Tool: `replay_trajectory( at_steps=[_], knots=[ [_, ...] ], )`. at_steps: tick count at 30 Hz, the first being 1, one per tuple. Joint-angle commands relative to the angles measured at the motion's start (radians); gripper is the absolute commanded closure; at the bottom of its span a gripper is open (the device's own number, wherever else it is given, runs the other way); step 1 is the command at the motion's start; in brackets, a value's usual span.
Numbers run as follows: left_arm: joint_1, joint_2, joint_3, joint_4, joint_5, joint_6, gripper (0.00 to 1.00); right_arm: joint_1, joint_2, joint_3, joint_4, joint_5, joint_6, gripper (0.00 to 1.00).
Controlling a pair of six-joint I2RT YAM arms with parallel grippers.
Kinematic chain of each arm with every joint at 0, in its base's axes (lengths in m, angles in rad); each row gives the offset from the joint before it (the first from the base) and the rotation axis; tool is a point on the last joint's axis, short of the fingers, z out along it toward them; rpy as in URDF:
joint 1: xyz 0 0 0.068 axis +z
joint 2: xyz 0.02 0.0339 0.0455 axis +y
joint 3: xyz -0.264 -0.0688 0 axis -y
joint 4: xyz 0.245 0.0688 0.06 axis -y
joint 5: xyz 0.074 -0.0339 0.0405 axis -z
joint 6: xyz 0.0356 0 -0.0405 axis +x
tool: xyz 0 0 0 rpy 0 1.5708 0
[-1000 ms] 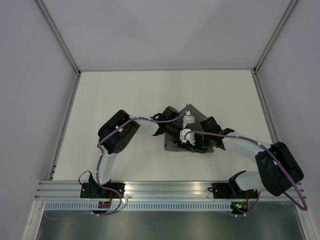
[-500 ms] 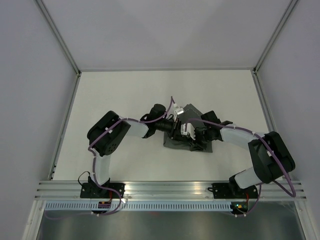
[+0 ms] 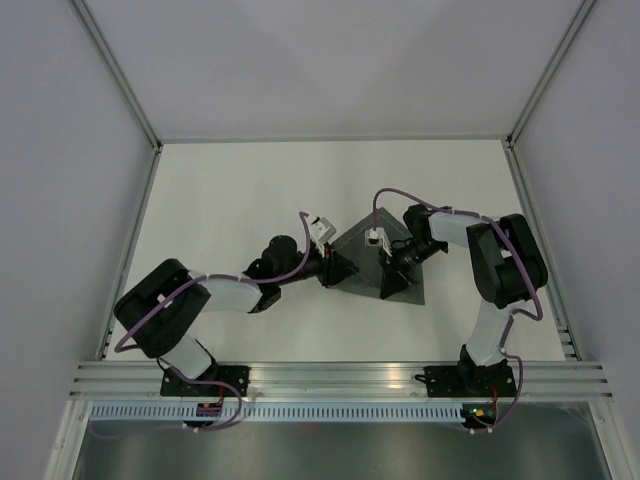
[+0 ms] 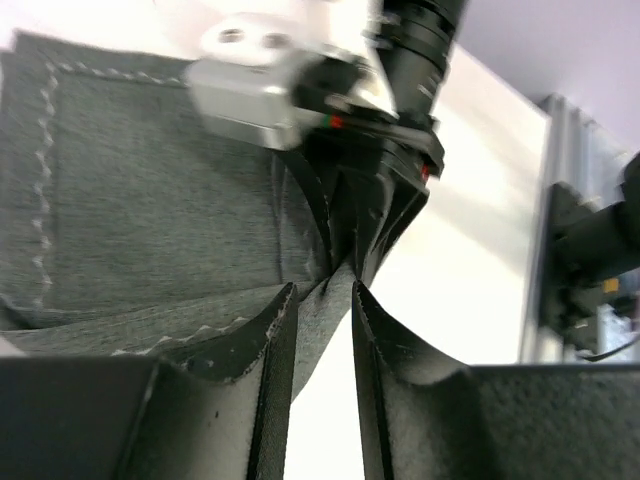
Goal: Fold the napkin, place the utensils inside, and roll it up
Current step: Roll the napkin with the utensil
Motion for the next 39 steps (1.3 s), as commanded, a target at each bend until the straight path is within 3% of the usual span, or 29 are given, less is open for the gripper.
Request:
replay_trajectory(
  at_steps=[1,7,19,23,33,36,39],
  knots=[
    [-0.076,-0.086,-0.048,0.054,-0.238,0.258,0.66,-0.001,0.159,0.018,-0.083,0.124,-0.082,0.97],
    [-0.223,-0.091,-0.024,-0.049,-0.439,0.563,0.61,-0.004,0.257,0.120,-0.160,0.126,-0.077,0.97],
    [-0.381,0.086,0.090,-0.203,-0.517,1.014,0.45,-0.013,0.328,0.203,-0.215,0.119,-0.065,0.98],
    [-0.398,0.136,0.106,-0.209,-0.502,1.077,0.39,-0.011,0.332,0.210,-0.216,0.119,-0.058,0.98],
    [-0.417,0.225,0.188,-0.292,-0.445,1.140,0.40,-0.014,0.340,0.222,-0.218,0.116,-0.053,0.99],
    [-0.417,0.247,0.220,-0.341,-0.416,1.111,0.46,-0.019,0.340,0.220,-0.216,0.113,-0.053,0.99],
    [-0.417,0.267,0.254,-0.407,-0.375,1.046,0.62,-0.022,0.340,0.222,-0.213,0.109,-0.050,0.99]
  ],
)
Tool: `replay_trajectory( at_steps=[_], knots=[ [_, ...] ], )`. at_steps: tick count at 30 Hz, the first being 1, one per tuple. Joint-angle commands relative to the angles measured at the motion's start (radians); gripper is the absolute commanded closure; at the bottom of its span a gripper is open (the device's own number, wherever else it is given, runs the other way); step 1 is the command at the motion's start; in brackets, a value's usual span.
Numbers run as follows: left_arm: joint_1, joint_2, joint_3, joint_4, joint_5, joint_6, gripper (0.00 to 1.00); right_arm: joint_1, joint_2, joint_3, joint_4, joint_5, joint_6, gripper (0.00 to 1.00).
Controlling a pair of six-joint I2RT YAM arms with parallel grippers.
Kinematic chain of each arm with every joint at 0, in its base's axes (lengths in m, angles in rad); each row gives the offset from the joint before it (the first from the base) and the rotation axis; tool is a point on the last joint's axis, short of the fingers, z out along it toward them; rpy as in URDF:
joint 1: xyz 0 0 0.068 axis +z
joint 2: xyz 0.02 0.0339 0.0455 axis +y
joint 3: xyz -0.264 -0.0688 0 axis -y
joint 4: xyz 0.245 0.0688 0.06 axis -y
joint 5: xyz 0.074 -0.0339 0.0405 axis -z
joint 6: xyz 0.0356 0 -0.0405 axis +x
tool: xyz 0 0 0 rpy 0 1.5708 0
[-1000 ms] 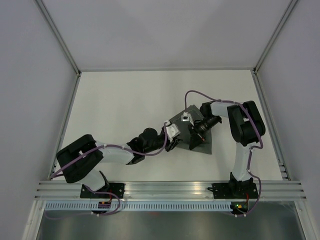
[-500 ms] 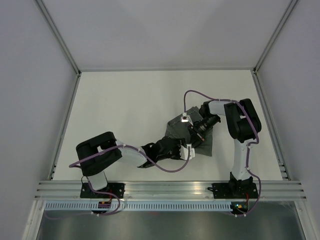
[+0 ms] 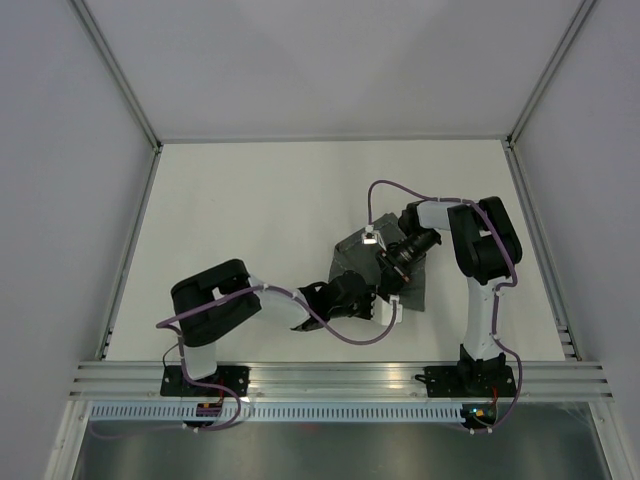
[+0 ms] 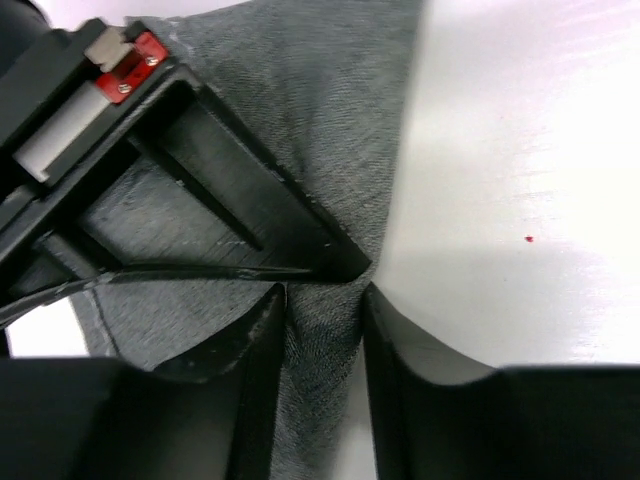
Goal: Fold the napkin, place the utensils inside, and roll it up
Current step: Roll the napkin with the utensil
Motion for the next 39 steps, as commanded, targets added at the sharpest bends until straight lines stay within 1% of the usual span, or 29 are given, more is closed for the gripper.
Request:
replay_trajectory(
  at_steps=[1,2,3,5,6,8,9,11,12,15,16,17,18,20,21,22,24,25,26,27,29,32,35,37,39],
  knots=[
    [-0.007,0.035,0.051,-0.082,0.083,-0.052,0.65,-0.003,0.061,-0.016,0.131,0.185,-0.053,0.99],
    [-0.007,0.039,0.051,-0.088,0.098,-0.072,0.67,-0.005,0.061,-0.016,0.131,0.185,-0.055,0.99],
    [-0.007,0.041,0.052,-0.088,0.105,-0.110,0.72,-0.005,0.058,-0.017,0.130,0.185,-0.055,0.99],
    [-0.007,0.057,0.052,-0.092,0.126,-0.145,0.77,-0.006,0.061,-0.017,0.130,0.180,-0.055,0.99],
    [-0.006,0.064,0.061,-0.114,0.134,-0.171,0.83,-0.008,0.058,-0.019,0.131,0.179,-0.056,0.99],
    [-0.006,0.084,0.072,-0.126,0.160,-0.211,0.89,-0.010,0.050,-0.028,0.139,0.176,-0.056,0.97],
    [-0.002,0.088,0.077,-0.144,0.177,-0.222,0.93,-0.013,0.044,-0.034,0.142,0.174,-0.052,0.96],
    [0.007,0.107,0.104,-0.175,0.222,-0.263,0.98,-0.014,0.011,-0.059,0.174,0.174,-0.043,0.89],
    [0.013,0.116,0.124,-0.230,0.244,-0.276,0.98,-0.017,-0.003,-0.069,0.186,0.174,-0.038,0.83],
    [0.050,0.148,0.193,-0.316,0.359,-0.330,0.98,-0.029,-0.077,-0.106,0.240,0.171,-0.007,0.71],
    [0.063,0.153,0.201,-0.330,0.403,-0.339,0.98,-0.036,-0.097,-0.120,0.264,0.170,0.011,0.62],
    [0.068,0.157,0.204,-0.330,0.417,-0.359,0.98,-0.045,-0.143,-0.126,0.277,0.168,0.023,0.59],
    [0.076,0.162,0.215,-0.342,0.436,-0.368,0.98,-0.051,-0.164,-0.131,0.290,0.167,0.034,0.54],
    [0.100,0.177,0.250,-0.388,0.497,-0.405,0.98,-0.074,-0.238,-0.145,0.335,0.167,0.072,0.50],
    [0.108,0.182,0.262,-0.402,0.513,-0.415,0.98,-0.078,-0.261,-0.148,0.355,0.167,0.088,0.45],
    [0.123,0.186,0.288,-0.445,0.543,-0.434,0.98,-0.097,-0.282,-0.155,0.385,0.167,0.118,0.43],
    [0.142,0.202,0.313,-0.476,0.574,-0.454,0.98,-0.114,-0.341,-0.159,0.415,0.168,0.151,0.41],
    [0.157,0.199,0.312,-0.476,0.611,-0.462,0.98,-0.123,-0.358,-0.162,0.445,0.168,0.167,0.40],
    [0.163,0.196,0.293,-0.450,0.620,-0.478,0.98,-0.144,-0.387,-0.163,0.459,0.168,0.201,0.40],
    [0.168,0.191,0.279,-0.433,0.625,-0.485,0.98,-0.157,-0.399,-0.165,0.476,0.171,0.214,0.38],
    [0.186,0.185,0.255,-0.409,0.649,-0.514,0.98,-0.192,-0.424,-0.149,0.488,0.173,0.224,0.37],
    [0.209,0.194,0.238,-0.387,0.686,-0.550,0.98,-0.238,-0.448,-0.114,0.452,0.159,0.208,0.37],
    [0.225,0.218,0.255,-0.404,0.733,-0.577,0.98,-0.263,-0.494,-0.114,0.415,0.130,0.172,0.38],
    [0.237,0.237,0.276,-0.421,0.773,-0.603,0.98,-0.263,-0.534,-0.160,0.413,0.119,0.142,0.38],
    [0.243,0.258,0.287,-0.433,0.787,-0.613,0.98,-0.261,-0.620,-0.212,0.435,0.108,0.128,0.37]
  ],
)
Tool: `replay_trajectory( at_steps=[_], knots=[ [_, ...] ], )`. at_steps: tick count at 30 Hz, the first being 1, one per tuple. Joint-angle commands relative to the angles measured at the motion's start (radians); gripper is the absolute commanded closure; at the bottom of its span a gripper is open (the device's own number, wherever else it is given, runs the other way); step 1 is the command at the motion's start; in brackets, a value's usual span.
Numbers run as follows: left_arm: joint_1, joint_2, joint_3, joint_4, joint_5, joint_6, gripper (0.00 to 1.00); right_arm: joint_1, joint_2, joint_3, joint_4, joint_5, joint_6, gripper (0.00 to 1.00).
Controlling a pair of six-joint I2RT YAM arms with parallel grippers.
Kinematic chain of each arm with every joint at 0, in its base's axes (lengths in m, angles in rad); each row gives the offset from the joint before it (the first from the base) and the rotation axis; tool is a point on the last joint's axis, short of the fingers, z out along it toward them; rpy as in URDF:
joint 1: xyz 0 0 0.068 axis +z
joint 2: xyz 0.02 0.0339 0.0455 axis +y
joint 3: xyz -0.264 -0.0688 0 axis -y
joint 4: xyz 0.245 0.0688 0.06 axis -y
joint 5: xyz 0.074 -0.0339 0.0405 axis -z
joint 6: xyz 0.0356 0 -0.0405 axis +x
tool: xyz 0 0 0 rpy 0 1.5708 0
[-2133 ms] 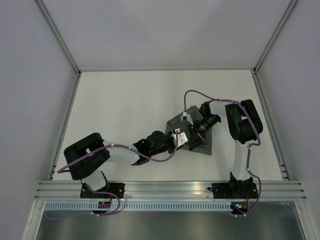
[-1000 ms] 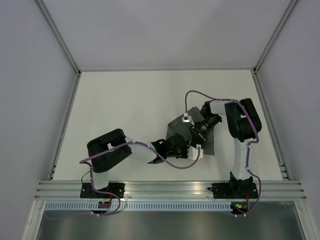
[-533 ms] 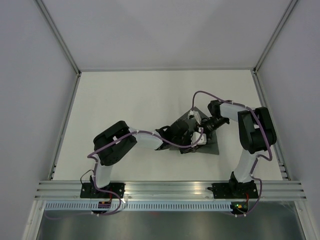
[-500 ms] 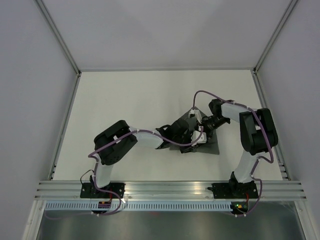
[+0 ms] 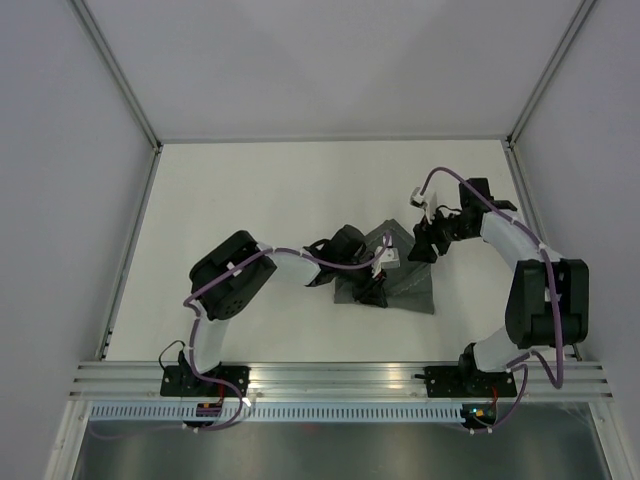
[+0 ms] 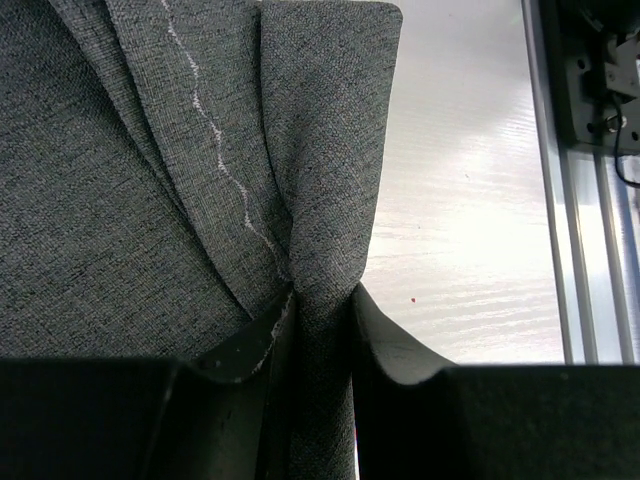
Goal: Fold the napkin, place the utensils inside, and roll it up
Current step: Roll the napkin with the utensil
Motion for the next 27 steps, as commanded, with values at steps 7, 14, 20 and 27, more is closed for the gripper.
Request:
replay_trajectory(
  at_steps=[7,14,20,27],
  knots=[
    [0.023,0.137,0.035,-0.176,0.097,-0.124,0.98,0.040,-0.386,-0.305,0.152,0.007,-0.091,0.34],
    [0.023,0.159,0.069,-0.211,0.080,-0.136,0.98,0.276,-0.479,-0.460,0.281,0.170,-0.049,0.30],
    [0.023,0.162,0.072,-0.219,0.058,-0.144,0.98,0.373,-0.426,-0.495,0.328,0.250,-0.056,0.30],
    [0.024,0.165,0.080,-0.220,0.040,-0.153,0.98,0.441,-0.371,-0.500,0.370,0.284,-0.038,0.30]
  ],
)
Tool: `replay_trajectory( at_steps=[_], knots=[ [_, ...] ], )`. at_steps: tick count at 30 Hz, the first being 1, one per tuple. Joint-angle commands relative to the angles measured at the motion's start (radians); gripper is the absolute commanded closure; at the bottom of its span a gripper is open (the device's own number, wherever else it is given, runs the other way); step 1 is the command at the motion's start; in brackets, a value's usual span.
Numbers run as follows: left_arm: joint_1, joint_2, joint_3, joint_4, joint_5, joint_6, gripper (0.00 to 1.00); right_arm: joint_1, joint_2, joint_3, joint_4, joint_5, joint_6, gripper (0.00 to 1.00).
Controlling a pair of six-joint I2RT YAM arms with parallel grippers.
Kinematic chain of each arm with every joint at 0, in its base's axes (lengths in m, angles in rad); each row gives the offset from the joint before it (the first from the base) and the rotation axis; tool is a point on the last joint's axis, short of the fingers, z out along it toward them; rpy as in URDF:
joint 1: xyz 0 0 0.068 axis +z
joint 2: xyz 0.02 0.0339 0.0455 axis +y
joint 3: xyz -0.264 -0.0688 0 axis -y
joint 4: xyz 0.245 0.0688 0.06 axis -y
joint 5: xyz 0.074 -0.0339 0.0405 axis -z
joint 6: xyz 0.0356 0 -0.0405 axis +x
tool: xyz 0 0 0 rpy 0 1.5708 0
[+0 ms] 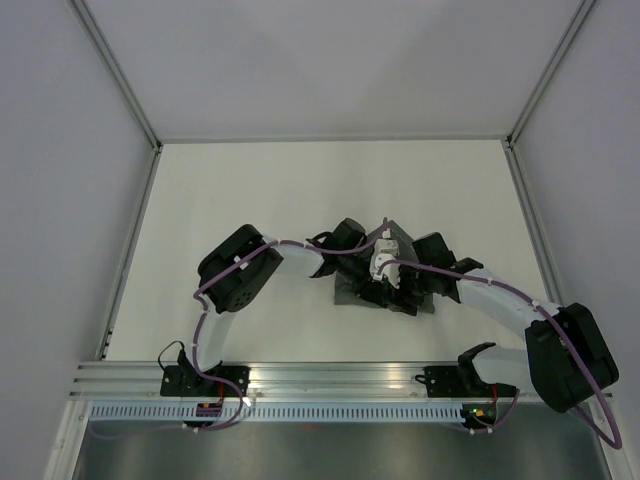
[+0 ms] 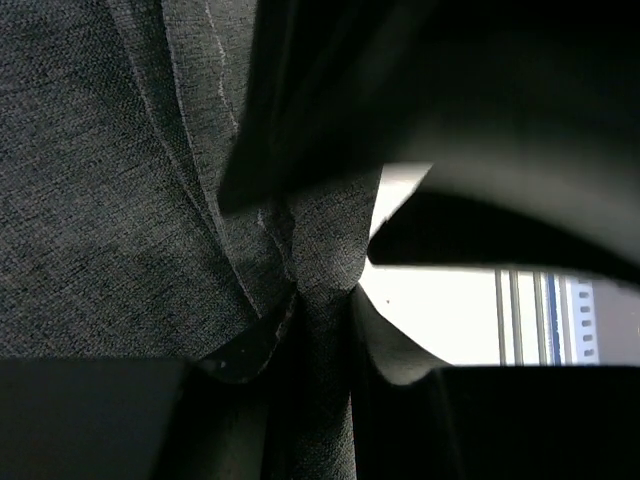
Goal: Fold the napkin, place the utensils inside, and roll it up
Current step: Roll the napkin with the utensil
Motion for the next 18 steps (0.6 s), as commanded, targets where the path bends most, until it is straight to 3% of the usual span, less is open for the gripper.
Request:
replay_trajectory(
  at_steps=[1,9,18],
  knots=[
    [-0.032,0.073,-0.023,-0.137,-0.120,0.013,0.98,0.053,0.009,-0.006,0.067,0.001,-0.005,0.31],
    [-0.032,0.087,-0.011,-0.136,-0.105,0.007,0.98,0.053,-0.044,-0.039,0.071,0.006,-0.013,0.30],
    [-0.021,0.092,0.006,-0.145,-0.087,0.007,0.96,0.055,0.038,-0.047,0.095,-0.023,-0.011,0.43]
  ],
)
